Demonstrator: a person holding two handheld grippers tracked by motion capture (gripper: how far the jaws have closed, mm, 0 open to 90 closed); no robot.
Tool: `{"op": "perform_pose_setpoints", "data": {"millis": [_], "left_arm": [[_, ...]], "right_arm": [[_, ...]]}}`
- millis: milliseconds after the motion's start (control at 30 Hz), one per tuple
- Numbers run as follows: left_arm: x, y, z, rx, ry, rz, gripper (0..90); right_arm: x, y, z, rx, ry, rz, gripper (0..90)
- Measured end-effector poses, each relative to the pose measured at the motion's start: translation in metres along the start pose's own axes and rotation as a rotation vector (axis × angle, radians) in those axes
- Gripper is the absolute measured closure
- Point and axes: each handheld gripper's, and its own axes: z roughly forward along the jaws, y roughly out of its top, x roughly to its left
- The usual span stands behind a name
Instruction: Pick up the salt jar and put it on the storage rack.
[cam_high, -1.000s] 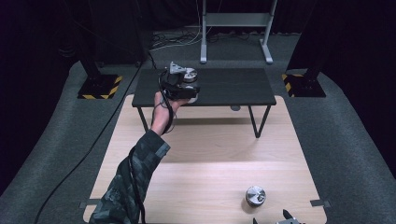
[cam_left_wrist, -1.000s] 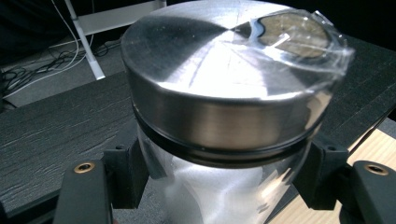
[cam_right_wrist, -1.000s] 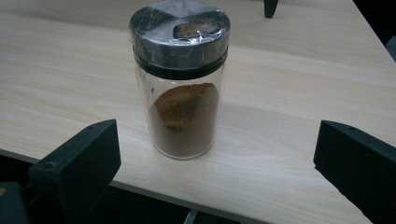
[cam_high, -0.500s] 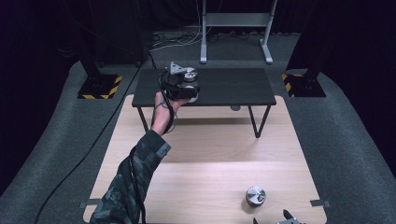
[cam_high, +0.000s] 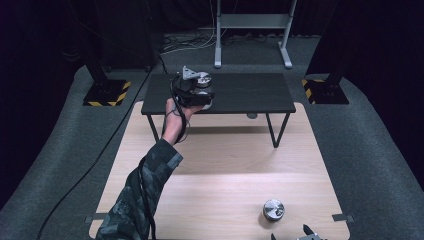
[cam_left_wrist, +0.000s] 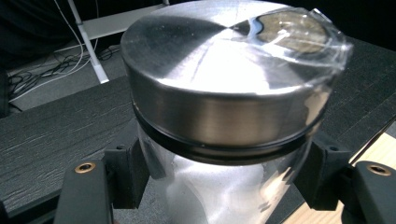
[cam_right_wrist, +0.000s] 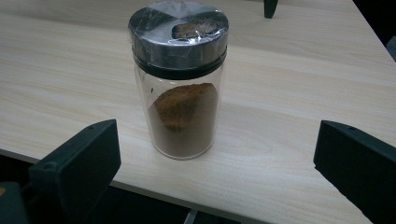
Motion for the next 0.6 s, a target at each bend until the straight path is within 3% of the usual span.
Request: {"op": "perform_pose_setpoints", "data": {"millis": [167,267,367,400,600], "left_arm": [[0.0,-0.002,-0.001,-0.008,0.0,-0.002,30.4],[-0.001,-0.002,-0.005,-0.006,0.009,-0.003,18.0],[-0.005,0.003,-0.007,0.036,0.031,0.004,4.7],[-0.008,0.004,-0.008,0.048,0.05,0.007,3.8],[-0.007,-0.007,-0.021,0.055,0.067,0.016,0.1]], "right_arm": [[0.0,0.0,0.0,0.0,0.001,0.0,0.0],[0.0,0.0,0.0,0.0,0.002,0.001,0.0],[0.0,0.0,0.0,-0.001,0.002,-0.001,0.0],[0.0,0.0,0.0,0.0,0.003,-0.002,0.0],[0.001,0.001,0.0,-0.002,0.002,-0.007,0.0]]}}
